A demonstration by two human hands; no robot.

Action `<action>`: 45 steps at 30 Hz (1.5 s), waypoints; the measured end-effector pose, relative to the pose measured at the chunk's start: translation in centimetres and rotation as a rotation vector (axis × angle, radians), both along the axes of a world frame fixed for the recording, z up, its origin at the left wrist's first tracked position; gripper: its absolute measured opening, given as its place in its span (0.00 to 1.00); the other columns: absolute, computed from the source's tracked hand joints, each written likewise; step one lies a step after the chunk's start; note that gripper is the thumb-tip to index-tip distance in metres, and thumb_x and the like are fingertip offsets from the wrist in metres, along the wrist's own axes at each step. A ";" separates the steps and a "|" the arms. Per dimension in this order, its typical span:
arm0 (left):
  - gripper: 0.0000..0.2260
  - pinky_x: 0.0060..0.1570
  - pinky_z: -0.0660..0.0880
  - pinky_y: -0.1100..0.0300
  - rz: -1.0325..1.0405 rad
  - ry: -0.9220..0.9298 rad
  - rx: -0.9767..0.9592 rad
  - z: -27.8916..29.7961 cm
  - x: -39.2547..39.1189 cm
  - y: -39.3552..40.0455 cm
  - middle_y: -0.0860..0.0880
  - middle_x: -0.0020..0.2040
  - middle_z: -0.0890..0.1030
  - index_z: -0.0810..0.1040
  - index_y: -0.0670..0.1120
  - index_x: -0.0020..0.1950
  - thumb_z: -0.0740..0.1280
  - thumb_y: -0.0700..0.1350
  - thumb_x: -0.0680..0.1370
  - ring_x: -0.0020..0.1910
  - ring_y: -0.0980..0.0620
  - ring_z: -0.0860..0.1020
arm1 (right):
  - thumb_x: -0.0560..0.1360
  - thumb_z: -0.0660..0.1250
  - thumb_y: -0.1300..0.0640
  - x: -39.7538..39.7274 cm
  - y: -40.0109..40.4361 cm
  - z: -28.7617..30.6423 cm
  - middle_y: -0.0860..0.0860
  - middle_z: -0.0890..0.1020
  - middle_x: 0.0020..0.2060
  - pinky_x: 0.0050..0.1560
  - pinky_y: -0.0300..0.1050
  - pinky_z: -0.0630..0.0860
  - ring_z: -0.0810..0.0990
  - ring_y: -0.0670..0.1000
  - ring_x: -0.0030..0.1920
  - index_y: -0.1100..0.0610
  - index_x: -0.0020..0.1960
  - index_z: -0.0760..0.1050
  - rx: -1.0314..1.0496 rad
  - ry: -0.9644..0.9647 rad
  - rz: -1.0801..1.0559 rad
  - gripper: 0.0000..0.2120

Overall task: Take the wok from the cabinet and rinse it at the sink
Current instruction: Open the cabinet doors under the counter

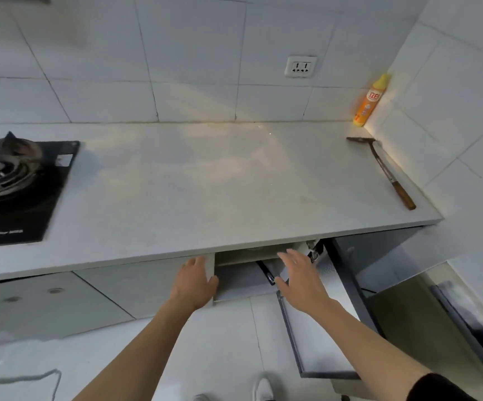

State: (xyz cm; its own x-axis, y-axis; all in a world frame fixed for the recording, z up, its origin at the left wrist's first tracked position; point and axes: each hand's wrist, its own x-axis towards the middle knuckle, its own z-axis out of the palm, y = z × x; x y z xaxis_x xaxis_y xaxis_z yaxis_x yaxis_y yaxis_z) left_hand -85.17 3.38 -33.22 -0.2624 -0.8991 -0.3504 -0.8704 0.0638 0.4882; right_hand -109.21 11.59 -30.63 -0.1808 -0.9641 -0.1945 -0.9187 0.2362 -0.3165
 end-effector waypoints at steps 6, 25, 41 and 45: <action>0.20 0.60 0.73 0.49 0.345 0.492 0.236 -1.5 0.9 -0.2 0.46 0.54 0.80 0.78 0.44 0.55 0.53 0.56 0.83 0.55 0.46 0.77 | 0.79 0.62 0.48 1.3 -5.5 -1.1 0.54 0.62 0.73 0.72 0.50 0.60 0.57 0.55 0.74 0.55 0.74 0.61 -0.035 -0.031 0.162 0.27; 0.34 0.70 0.66 0.44 1.621 1.771 0.553 -6.0 -5.9 -5.3 0.37 0.68 0.72 0.67 0.36 0.70 0.54 0.64 0.80 0.67 0.38 0.71 | 0.70 0.74 0.61 -2.2 -14.6 -7.2 0.52 0.76 0.62 0.60 0.51 0.75 0.72 0.55 0.65 0.56 0.60 0.77 -0.139 -0.061 0.444 0.20; 0.14 0.61 0.75 0.47 1.513 1.545 0.563 -7.1 -4.9 -1.3 0.40 0.59 0.80 0.74 0.41 0.63 0.62 0.47 0.81 0.57 0.41 0.80 | 0.76 0.66 0.54 -2.0 -13.9 -6.8 0.54 0.66 0.71 0.70 0.49 0.63 0.62 0.53 0.72 0.56 0.71 0.68 -0.079 -0.045 0.452 0.24; 0.09 0.49 0.79 0.53 1.479 1.323 0.506 -7.3 -3.5 2.1 0.40 0.55 0.80 0.75 0.40 0.59 0.66 0.40 0.79 0.53 0.42 0.81 | 0.77 0.65 0.53 -0.3 -11.8 -6.5 0.56 0.63 0.73 0.71 0.50 0.60 0.59 0.56 0.74 0.58 0.73 0.63 -0.037 0.006 0.457 0.27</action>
